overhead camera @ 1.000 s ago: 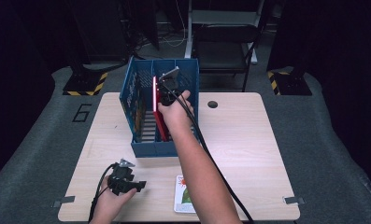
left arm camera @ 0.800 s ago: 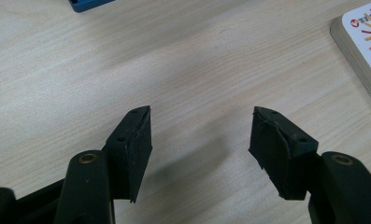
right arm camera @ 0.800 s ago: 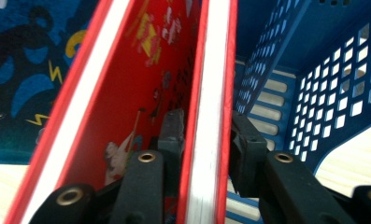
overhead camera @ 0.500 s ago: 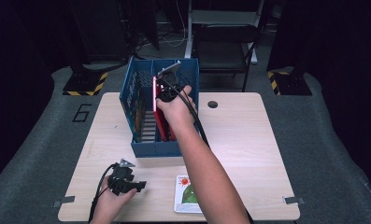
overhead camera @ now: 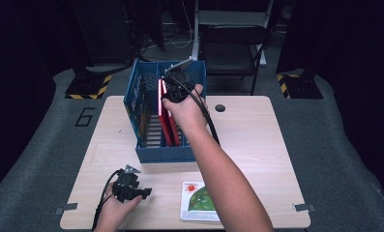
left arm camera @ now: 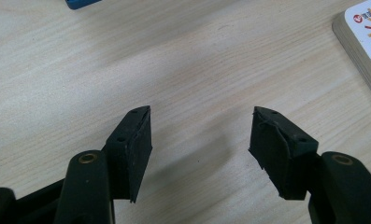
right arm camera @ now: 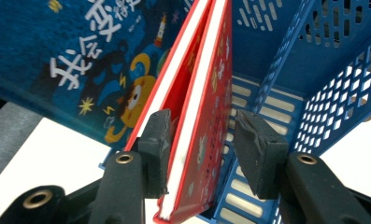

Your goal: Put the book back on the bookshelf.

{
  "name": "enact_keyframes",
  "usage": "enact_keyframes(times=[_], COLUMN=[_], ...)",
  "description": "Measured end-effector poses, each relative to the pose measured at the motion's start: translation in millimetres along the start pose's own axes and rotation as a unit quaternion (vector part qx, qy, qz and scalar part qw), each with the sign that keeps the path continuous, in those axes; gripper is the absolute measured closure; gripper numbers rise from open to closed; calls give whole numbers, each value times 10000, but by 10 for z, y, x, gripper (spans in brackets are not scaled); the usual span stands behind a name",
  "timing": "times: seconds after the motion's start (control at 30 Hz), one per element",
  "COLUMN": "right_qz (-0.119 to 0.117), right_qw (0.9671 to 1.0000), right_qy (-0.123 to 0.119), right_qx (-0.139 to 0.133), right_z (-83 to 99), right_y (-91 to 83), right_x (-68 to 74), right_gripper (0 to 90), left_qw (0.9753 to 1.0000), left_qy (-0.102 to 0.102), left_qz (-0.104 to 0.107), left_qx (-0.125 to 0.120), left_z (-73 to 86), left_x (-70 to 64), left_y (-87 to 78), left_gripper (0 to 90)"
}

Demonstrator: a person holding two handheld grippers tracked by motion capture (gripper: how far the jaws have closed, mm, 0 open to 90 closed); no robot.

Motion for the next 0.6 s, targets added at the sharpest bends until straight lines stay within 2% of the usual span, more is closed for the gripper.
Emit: enact_keyframes(times=[0.23, 0.27, 0.3, 0.4, 0.47, 0.5, 0.53, 0.6], right_qz=[-93, -136, -179, -412, -521, -550, -525, -652], right_qw=[9998, 9997, 9996, 9987, 9979, 9977, 9976, 9969], right_qy=[-147, -168, -216, -278, -330, -342, -405, -383], right_qx=[-125, -122, -98, -134, -173, -191, -203, -237], right_z=[-19, -10, 4, 51, 74, 83, 97, 121], right_y=[-121, -135, -149, -219, -265, -279, -292, -330], right_x=[-27, -20, -8, 33, 35, 36, 29, 25], right_gripper=[555, 555, 555, 550, 541, 537, 535, 529], left_qw=[10000, 10000, 9999, 10000, 9999, 9999, 9999, 9999], left_qy=[-13, -20, 114, 43, 72, -56, -75, -9], left_qz=[-26, -10, -50, -77, -42, -19, -37, -24], left_qx=[24, 28, 43, 36, 143, 137, 93, 119], left_z=[6, 7, 4, 11, 19, 26, 30, 32], left_x=[3, 1, 26, 29, 40, 19, 12, 11], left_y=[19, 18, 9, 10, 5, 13, 25, 23], left_gripper=[390, 391, 390, 391, 391, 391, 391, 391])
Point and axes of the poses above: each handheld gripper's, and its own axes: y roughly forward along the jaws, z roughly out of its underside, x roughly to its left, the point moved 6 cm from there along y, roughly forward along the jaws, and after that the axes turned 12 degrees about -x, right-handed, at the moved point
